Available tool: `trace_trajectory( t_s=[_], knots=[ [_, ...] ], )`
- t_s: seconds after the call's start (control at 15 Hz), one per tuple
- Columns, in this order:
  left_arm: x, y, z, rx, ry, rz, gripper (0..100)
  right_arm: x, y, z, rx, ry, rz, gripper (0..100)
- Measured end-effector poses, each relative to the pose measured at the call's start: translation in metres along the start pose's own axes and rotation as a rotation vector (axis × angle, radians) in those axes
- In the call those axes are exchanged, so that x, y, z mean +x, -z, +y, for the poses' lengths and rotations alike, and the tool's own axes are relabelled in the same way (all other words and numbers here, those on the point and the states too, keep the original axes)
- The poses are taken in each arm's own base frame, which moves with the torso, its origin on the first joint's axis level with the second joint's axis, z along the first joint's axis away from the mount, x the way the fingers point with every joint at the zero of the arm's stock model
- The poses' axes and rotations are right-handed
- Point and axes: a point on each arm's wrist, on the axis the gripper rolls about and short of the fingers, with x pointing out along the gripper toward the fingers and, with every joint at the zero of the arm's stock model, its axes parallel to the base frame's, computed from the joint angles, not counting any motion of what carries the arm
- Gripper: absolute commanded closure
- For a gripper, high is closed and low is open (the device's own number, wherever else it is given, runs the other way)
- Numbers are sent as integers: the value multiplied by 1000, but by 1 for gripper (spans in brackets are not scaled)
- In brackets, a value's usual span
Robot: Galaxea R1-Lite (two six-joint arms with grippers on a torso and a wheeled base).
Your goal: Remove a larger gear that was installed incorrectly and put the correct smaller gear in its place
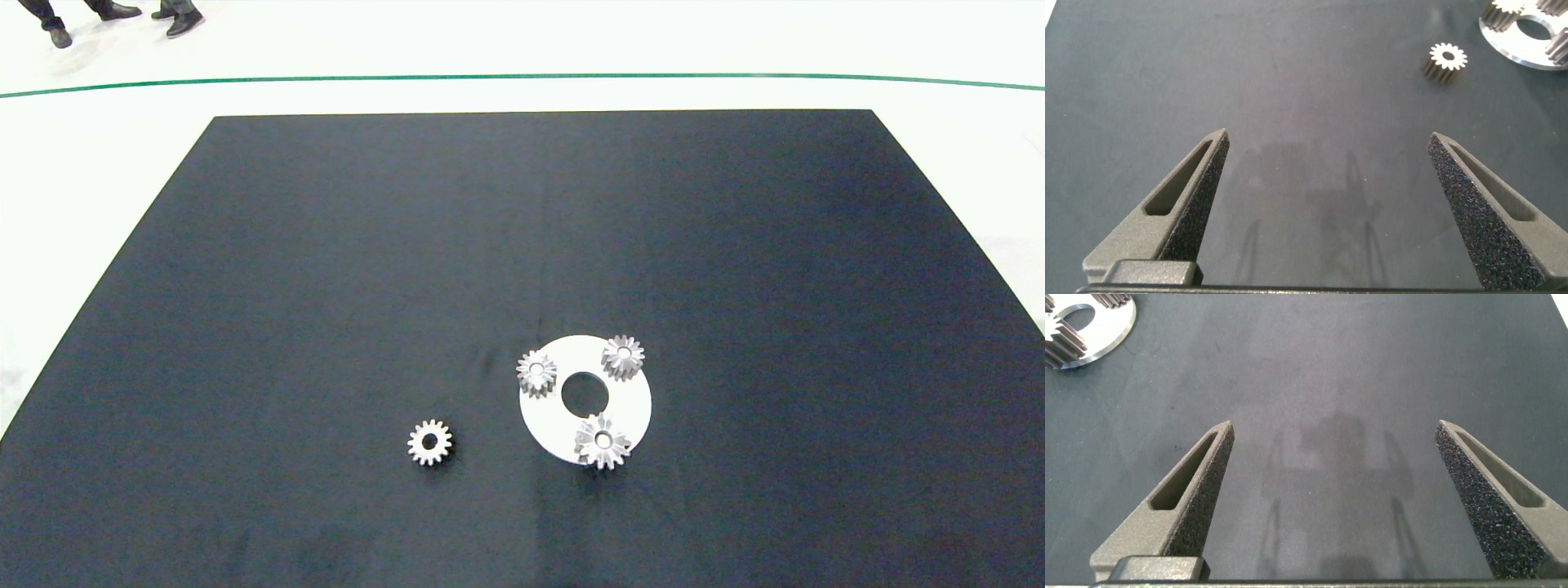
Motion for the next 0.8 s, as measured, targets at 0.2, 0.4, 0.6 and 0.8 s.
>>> trace_trajectory(
  t_s=[0.2,0.4,0.6,0.8],
  knots=[
    [0,0,0,1,1,0,0,0,0,0,0,0,0,0],
    [0,0,0,-5,2,1,0,0,0,0,0,-1,0,0],
    [0,0,0,-46,1,-1,0,0,0,0,-12,-1,0,0],
    [0,-1,0,-53,-10,-2,0,0,0,0,-13,1,2,0]
  ],
)
